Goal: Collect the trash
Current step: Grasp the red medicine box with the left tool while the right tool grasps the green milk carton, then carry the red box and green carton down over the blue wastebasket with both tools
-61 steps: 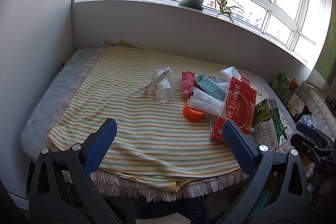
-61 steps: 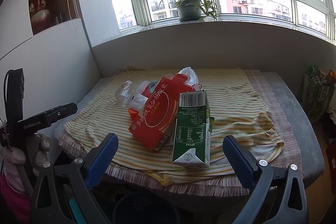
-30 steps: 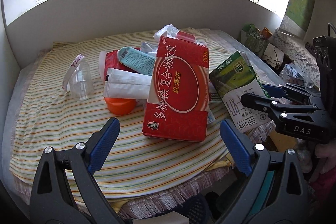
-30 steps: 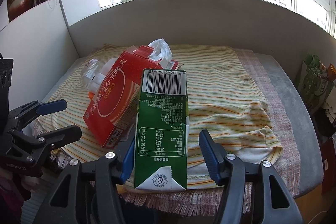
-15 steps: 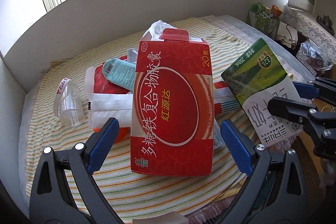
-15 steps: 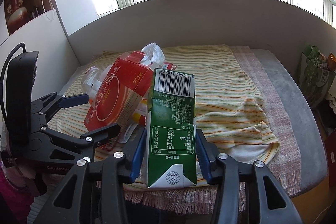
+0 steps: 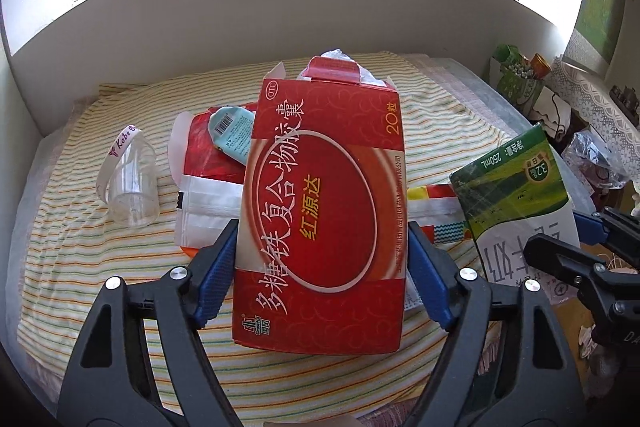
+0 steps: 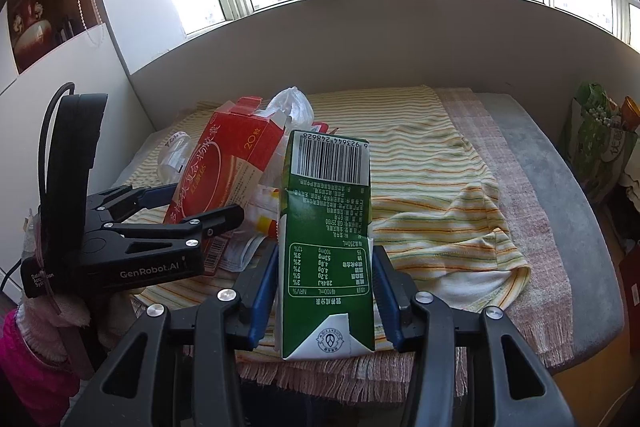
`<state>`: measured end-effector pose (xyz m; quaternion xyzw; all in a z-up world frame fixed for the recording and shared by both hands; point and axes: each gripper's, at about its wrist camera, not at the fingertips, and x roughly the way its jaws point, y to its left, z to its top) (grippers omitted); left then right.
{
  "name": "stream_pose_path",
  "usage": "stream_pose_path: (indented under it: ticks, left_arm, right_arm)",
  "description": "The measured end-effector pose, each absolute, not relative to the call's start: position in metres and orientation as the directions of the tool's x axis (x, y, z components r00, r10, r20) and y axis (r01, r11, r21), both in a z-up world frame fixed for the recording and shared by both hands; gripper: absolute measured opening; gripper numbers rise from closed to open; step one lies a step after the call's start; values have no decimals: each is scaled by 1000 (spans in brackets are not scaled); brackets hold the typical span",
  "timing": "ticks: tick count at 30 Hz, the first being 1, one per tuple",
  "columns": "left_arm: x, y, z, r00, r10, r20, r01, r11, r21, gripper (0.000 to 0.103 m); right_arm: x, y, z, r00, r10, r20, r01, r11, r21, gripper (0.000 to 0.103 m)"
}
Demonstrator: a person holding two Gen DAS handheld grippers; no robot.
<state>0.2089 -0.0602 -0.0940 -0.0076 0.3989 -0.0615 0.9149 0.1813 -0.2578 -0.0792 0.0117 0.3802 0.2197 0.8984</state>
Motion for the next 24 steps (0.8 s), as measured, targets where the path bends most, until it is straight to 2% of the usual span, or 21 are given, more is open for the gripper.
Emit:
stream_pose_path:
  ticks: [12,24]
  left_arm:
    - [172,-31,-66,735,-134,-665,71,990,-121,80]
    - [97,-4,-52,756,-135,-641,62,989,-135,80]
  right_arm:
    - [167,-252,-63,639,427,-640,-406,893,191,45]
    - [132,-246,-44,632,489,-602,-470,859,204,45]
